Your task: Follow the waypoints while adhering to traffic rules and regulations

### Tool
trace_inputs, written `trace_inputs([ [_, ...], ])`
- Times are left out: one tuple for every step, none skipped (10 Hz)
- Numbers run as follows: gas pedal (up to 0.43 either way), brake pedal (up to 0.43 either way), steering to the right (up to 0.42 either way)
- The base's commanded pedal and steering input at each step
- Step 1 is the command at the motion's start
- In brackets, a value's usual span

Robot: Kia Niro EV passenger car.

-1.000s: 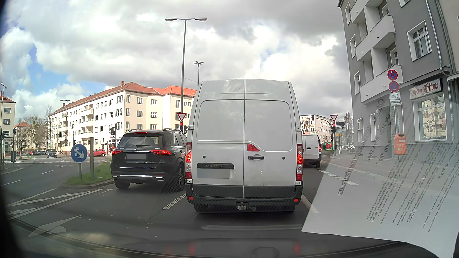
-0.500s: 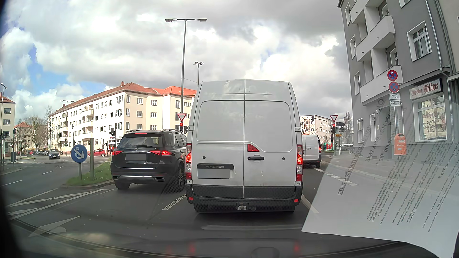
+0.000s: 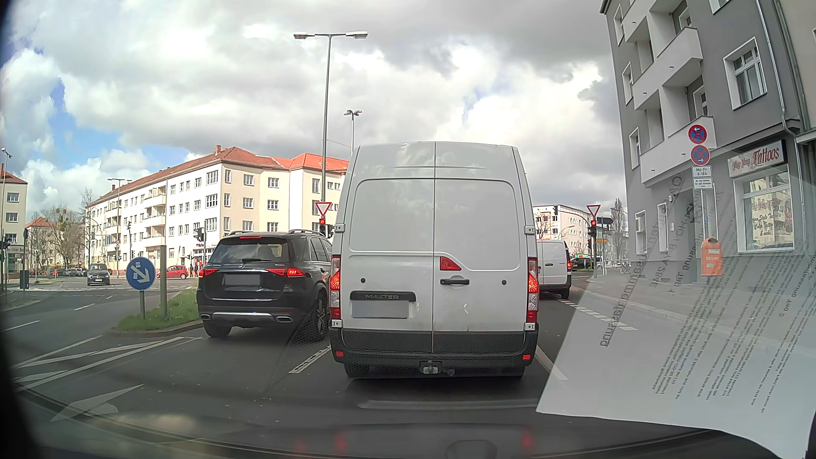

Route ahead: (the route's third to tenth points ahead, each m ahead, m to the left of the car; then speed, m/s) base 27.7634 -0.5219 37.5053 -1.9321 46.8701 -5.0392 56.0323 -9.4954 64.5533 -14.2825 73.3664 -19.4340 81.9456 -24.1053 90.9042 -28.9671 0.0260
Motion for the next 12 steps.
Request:
trace_inputs([
  [0.000, 0.396, -0.009],
  [0.000, 0.396, -0.009],
  [0.000, 0.396, -0.009],
  [0.000, 0.390, -0.009],
  [0.000, 0.390, -0.009],
  [0.000, 0.390, -0.009],
  [0.000, 0.390, -0.009],
  [0.000, 0.390, -0.009],
  [0.000, 0.390, -0.009],
  [0.000, 0.390, -0.009],
  [0.000, 0.390, -0.009],
  [0.000, 0.390, -0.009],
])
